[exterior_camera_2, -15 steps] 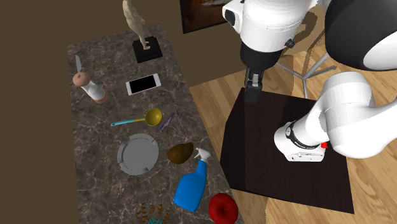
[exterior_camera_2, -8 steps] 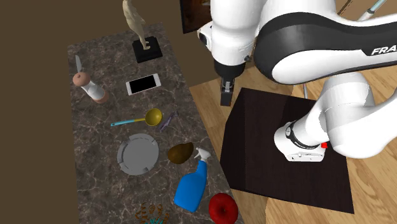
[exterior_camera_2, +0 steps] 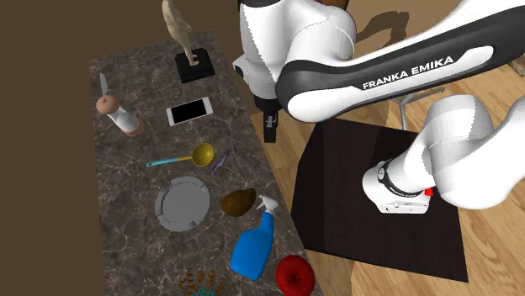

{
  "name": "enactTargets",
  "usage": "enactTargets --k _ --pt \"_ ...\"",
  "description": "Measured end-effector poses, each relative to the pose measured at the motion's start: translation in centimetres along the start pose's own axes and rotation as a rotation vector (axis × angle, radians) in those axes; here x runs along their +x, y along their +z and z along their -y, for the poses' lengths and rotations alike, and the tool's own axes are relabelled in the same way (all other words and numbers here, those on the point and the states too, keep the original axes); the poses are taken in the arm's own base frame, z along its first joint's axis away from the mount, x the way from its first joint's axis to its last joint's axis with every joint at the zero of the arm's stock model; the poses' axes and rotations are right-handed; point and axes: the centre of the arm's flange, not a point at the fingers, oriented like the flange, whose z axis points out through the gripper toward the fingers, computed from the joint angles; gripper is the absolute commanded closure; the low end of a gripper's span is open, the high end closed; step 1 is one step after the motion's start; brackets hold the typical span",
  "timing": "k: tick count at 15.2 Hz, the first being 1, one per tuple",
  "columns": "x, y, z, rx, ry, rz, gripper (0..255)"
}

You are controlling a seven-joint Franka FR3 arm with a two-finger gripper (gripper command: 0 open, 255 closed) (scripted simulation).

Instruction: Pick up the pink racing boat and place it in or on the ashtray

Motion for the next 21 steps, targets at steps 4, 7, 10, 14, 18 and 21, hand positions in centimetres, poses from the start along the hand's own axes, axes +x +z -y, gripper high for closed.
enactTargets --k 4,7,10,14,18,21 --pt "3.2 4.3 -1.2 0.015 -0.038 -0.011 0" --pt "5.7 7.0 -2.2 0.025 -0.066 -0.019 0" --pt "8.1 10.0 -3.1 0.036 -0.094 -0.028 0" --pt "11.5 13.8 -3.6 0.050 -0.133 -0.038 0" --pt "14.3 17.0 -4.4 0.060 -0.161 -0.046 0" --pt "14.6 18.6 -4.3 0.062 -0.164 -0.047 0"
